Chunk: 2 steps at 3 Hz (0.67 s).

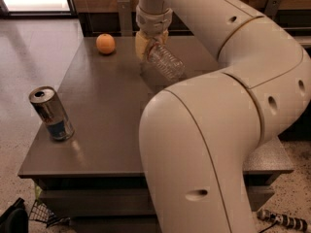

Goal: Place water bottle upright

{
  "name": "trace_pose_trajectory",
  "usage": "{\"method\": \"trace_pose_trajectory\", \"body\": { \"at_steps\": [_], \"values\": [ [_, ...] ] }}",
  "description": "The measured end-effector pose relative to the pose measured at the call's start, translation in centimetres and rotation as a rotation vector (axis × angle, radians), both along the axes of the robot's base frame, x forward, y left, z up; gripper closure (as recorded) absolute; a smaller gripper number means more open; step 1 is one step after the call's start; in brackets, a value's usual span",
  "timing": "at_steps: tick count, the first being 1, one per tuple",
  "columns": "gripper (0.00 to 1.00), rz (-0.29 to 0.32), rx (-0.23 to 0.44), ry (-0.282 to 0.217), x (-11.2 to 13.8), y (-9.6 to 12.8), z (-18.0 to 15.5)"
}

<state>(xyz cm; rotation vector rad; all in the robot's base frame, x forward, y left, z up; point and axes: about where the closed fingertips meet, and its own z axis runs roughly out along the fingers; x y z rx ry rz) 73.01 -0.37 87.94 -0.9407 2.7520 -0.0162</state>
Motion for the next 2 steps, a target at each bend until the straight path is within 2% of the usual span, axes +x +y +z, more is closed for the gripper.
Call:
{"method": "trace_pose_trajectory", "body": {
  "at_steps": [1,2],
  "values": [
    [1.00,0.023,0.028,-0.091,-0.4,-1.7,3.4],
    [1.00,0.092,0.083,-0.192,-0.7,-3.1,6.2]
  ]
}}
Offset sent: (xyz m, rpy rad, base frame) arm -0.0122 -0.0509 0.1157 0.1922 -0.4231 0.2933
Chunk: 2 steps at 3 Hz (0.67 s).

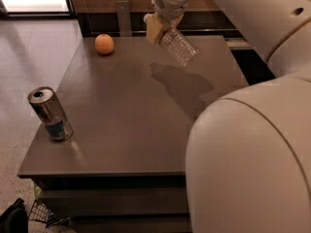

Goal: Place water bottle upright

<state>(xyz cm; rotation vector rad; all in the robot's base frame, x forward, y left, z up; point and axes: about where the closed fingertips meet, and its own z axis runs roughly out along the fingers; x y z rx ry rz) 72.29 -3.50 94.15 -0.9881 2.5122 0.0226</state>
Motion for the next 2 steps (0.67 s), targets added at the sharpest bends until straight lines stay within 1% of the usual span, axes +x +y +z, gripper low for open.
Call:
{"method": "trace_pose_trajectory", "body": {
  "at_steps": [1,2],
  "values": [
    [1.00,0.128,0.070,-0.134,0.2,-0.7,2.4],
    [1.00,0.259,0.136,-0.254,0.5,-0.9,4.0]
  ]
}}
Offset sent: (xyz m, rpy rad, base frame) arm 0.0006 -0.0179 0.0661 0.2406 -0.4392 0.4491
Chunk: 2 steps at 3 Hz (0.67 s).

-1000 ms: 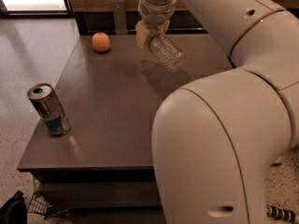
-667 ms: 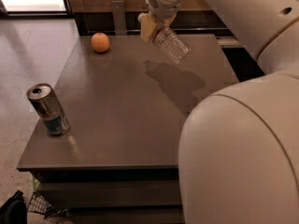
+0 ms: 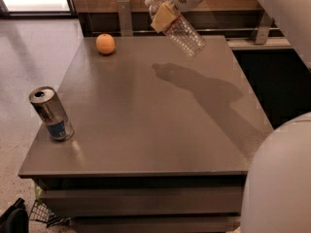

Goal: Place water bottle upright

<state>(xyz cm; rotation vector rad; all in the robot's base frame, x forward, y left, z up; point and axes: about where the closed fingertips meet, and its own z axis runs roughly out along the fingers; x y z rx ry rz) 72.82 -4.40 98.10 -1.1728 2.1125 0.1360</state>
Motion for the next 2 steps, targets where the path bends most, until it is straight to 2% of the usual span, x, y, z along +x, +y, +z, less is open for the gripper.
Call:
{"method": "trace_pose_trajectory", "body": {
  "at_steps": [1,2],
  "values": [
    [1.00,0.110,0.080,-0.063,0.25,0.19,0.70],
    [1.00,0.199,0.199,-0.084,0.35,0.93,1.10]
  ]
}}
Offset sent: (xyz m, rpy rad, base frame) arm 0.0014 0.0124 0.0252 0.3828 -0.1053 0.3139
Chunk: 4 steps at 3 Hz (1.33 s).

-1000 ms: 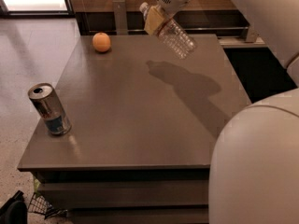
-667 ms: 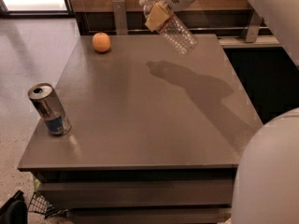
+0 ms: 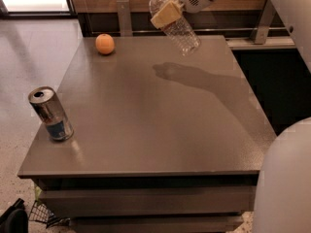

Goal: Place water bottle upright

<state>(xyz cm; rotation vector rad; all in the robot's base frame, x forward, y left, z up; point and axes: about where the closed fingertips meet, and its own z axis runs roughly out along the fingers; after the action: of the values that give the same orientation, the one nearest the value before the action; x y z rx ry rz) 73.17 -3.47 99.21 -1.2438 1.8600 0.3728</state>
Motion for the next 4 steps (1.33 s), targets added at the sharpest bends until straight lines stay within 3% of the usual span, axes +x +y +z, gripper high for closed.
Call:
{"method": "trace_pose_trajectory", "body": {
  "at_steps": [1,3,4],
  "values": [
    [1.00,0.083,0.172,0.000,-1.0,1.6,0.6],
    [1.00,0.160,0.372,-0.016,-2.2,4.2,0.2],
    [1.00,0.207,0.478,-0.069,-1.4,5.2,-0.1]
  ]
}}
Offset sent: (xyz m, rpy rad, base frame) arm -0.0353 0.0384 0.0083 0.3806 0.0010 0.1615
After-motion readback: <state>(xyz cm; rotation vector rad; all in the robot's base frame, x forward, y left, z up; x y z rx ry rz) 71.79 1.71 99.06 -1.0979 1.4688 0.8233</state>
